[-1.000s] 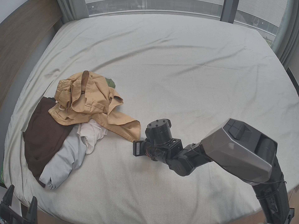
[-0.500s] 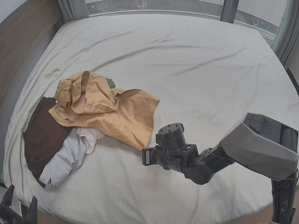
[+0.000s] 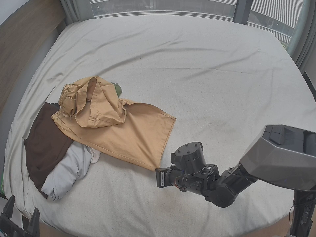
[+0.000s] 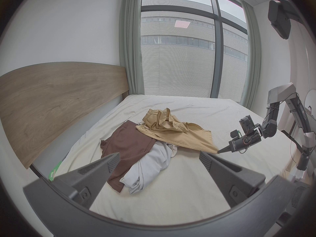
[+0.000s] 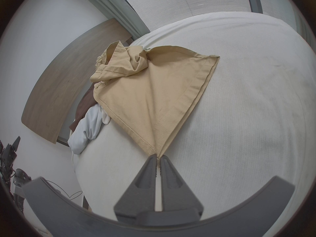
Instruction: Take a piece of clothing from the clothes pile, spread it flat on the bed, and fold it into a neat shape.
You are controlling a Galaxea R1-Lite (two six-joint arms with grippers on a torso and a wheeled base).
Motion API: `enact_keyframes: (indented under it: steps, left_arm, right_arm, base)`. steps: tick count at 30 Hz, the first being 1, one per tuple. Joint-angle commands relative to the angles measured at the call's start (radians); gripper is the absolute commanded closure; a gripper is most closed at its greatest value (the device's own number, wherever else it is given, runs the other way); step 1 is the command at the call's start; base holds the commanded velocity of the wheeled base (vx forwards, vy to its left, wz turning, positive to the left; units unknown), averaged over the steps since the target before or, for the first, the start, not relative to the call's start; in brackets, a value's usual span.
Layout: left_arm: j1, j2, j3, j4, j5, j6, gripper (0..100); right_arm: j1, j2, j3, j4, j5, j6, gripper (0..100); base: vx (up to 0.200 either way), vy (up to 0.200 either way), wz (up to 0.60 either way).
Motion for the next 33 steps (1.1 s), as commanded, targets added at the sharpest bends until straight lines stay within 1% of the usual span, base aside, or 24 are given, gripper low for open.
enact_keyframes:
  steps: [1, 7, 16, 22, 33]
  left_arm:
    - [0.001, -0.016, 0.018, 0.0, 0.0, -0.002, 0]
    - [0.001, -0.016, 0.018, 0.0, 0.0, 0.0, 0]
    - [0.001, -0.016, 0.018, 0.0, 0.0, 0.0, 0]
    - [0.001, -0.016, 0.018, 0.0, 0.0, 0.0, 0]
    - [0.001, -0.016, 0.018, 0.0, 0.0, 0.0, 0]
  right_arm:
    - [0.005, -0.026, 0.027, 0.0, 0.001, 0.0, 100]
    - [0.024, -0.062, 0.062, 0.003, 0.001, 0.013, 100]
    - [0.024, -0.071, 0.097, 0.003, 0.007, 0.013, 100]
    - [0.025, -0.095, 0.163, 0.0, 0.021, 0.016, 100]
    - [0.025, -0.155, 0.277, 0.0, 0.022, 0.02, 100]
  base:
    - [0.0, 0.0, 0.0]
    - [0.0, 0.0, 0.0]
    - [0.0, 0.0, 0.0]
    - [0.0, 0.0, 0.0]
    - [0.0, 0.0, 0.0]
